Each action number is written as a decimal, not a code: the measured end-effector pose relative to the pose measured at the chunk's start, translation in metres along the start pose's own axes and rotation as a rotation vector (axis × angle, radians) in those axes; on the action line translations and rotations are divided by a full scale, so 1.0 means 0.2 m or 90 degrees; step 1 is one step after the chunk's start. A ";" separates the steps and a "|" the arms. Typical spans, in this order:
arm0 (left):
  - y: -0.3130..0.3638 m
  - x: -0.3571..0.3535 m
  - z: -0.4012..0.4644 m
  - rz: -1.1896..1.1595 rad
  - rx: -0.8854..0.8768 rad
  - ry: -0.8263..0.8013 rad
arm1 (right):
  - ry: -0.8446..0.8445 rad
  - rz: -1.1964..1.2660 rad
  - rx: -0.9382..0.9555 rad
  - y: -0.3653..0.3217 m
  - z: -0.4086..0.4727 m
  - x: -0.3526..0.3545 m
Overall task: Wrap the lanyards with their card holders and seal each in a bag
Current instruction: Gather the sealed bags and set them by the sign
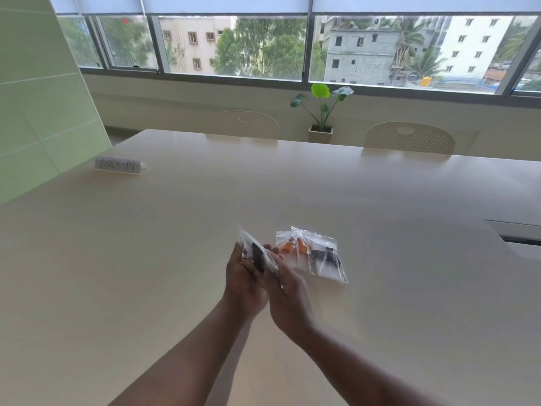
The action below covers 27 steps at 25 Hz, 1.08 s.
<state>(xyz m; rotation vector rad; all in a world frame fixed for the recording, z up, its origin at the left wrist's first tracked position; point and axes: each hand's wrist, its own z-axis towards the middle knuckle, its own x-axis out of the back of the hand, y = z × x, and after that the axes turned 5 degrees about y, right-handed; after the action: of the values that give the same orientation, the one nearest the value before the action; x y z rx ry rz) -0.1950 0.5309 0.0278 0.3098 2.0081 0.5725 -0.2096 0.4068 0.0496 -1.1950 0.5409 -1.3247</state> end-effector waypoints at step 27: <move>0.03 0.16 0.07 -0.044 0.039 -0.250 | 0.171 -0.330 -0.039 0.44 0.08 0.47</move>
<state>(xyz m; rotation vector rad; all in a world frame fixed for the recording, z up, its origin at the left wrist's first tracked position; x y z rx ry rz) -0.1977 0.5542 0.0021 0.3581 1.6513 0.3736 -0.1331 0.3097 0.0067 -1.2630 0.4795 -1.9409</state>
